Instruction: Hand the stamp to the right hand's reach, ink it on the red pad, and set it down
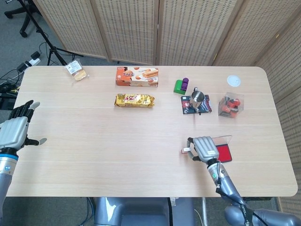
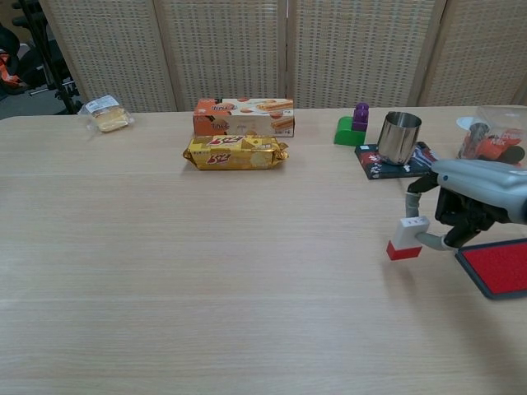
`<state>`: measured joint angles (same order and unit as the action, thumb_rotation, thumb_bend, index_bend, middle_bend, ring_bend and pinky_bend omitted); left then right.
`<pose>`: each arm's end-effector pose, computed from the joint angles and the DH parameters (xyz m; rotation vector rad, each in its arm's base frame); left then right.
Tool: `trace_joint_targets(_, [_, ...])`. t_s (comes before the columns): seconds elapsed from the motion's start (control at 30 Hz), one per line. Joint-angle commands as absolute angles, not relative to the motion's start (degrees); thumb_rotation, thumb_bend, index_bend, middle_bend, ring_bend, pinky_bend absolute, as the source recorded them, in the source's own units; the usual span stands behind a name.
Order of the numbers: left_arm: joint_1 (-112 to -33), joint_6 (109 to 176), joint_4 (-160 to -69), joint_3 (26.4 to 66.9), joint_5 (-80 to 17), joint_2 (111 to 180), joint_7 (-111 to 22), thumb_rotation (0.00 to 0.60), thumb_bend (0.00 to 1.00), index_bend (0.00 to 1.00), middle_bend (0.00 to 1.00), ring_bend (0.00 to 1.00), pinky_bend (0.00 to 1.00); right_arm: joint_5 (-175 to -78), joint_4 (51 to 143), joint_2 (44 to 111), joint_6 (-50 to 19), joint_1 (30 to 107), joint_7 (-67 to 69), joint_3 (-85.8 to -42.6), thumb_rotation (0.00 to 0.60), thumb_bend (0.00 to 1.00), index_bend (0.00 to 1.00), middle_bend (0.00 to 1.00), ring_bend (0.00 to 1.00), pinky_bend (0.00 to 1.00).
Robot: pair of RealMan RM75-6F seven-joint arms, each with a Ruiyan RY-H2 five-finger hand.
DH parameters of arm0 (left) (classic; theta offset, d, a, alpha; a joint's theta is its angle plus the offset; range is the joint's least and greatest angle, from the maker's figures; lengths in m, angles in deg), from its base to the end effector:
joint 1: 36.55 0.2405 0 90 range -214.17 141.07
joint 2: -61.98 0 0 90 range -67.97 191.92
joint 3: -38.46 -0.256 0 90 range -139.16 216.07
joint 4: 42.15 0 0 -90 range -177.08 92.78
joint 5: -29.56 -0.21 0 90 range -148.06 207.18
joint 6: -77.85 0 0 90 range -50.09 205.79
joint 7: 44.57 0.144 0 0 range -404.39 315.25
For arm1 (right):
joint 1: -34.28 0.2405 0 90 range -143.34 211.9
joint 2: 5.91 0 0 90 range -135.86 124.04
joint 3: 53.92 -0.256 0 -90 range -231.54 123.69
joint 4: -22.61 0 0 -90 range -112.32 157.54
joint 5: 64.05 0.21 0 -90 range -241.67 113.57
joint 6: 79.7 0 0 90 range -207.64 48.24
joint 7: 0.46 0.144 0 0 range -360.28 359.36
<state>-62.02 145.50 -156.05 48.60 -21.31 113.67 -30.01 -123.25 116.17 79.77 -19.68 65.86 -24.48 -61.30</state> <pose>-0.2371 0.2794 0.1813 -1.3482 -1.1128 -0.7669 -0.1992 -0.2902 -0.0052 1.7299 -1.1351 0.8029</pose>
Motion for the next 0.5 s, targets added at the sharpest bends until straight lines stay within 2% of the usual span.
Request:
trace_joint_targets(0.03, [-62.1,145.5,-156.1,48.5,-21.4,113.7,-29.9,0.6,0.1,0.0,0.0,0.0,0.0,-123.2,115.3,80.5,-19.6,65.7,-23.8,-61.2,0.6,0.54,0.58,1.0,1.0,1.0])
trace_joint_targets(0.37, [-62.1,145.1,-156.2,48.4,-21.3,113.7,-29.9,0.6,0.1,0.0,0.0,0.0,0.0,-122.9,112.6,82.3,-20.4,65.7,-22.8,-60.6,0.6,0.52,0.55,1.0,1.0,1.0])
trace_joint_targets(0.5, [-62.2,145.0,-156.2,48.4,-21.4,113.6,-30.0,0.6,0.1,0.0,0.0,0.0,0.0,-123.2,112.2,82.6,-20.4,65.7,-22.6,-60.5,0.6,0.46,0.54,1.0,1.0,1.0])
